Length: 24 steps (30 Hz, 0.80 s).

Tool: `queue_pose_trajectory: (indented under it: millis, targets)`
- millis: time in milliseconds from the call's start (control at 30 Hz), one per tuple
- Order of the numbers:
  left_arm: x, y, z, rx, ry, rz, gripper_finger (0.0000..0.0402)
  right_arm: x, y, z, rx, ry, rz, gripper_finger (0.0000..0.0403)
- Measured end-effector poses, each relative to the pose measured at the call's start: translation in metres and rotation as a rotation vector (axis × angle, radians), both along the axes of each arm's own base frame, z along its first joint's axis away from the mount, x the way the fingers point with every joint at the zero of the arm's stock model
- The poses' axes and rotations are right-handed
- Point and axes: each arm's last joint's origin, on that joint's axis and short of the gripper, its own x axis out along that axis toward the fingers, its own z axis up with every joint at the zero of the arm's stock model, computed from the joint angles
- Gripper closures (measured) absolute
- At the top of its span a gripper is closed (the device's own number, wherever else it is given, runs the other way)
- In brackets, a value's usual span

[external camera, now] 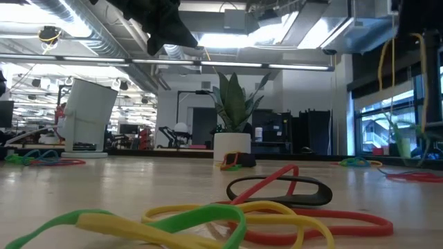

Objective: Pick and place rubber bands into bin
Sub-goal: Put the yellow rubber band into the transparent bin

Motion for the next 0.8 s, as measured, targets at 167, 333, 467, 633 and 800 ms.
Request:
queue_pose_trajectory:
  millis: [167, 333, 467, 633, 800]
  targets:
    - [0.0, 0.0, 0.0, 0.001, 0.0, 0.0, 0.0398, 0.003, 0.007, -0.011, 0.054, -0.024, 0.084, 0.0401]
    - [0.0, 0.0, 0.0, 0.019, 0.005, -0.009, 0.0398, -0.015, -0.006, -0.014, -0.079, 0.103, -0.134, 0.0401]
    - [0.0, 0.0, 0.0, 0.034, 0.009, -0.018, 0.0398, -0.008, 0.001, -0.026, 0.044, 0.055, -0.093, 0.0401]
    - [0.0, 0.0, 0.0, 0.056, 0.014, -0.03, 0.0398, 0.005, 0.01, -0.033, 0.132, -0.063, -0.017, 0.0401]
    - [0.001, 0.001, 0.001, 0.12, 0.013, -0.052, 0.0398, 0.007, 0.009, -0.032, 0.099, -0.093, -0.029, 0.0401]
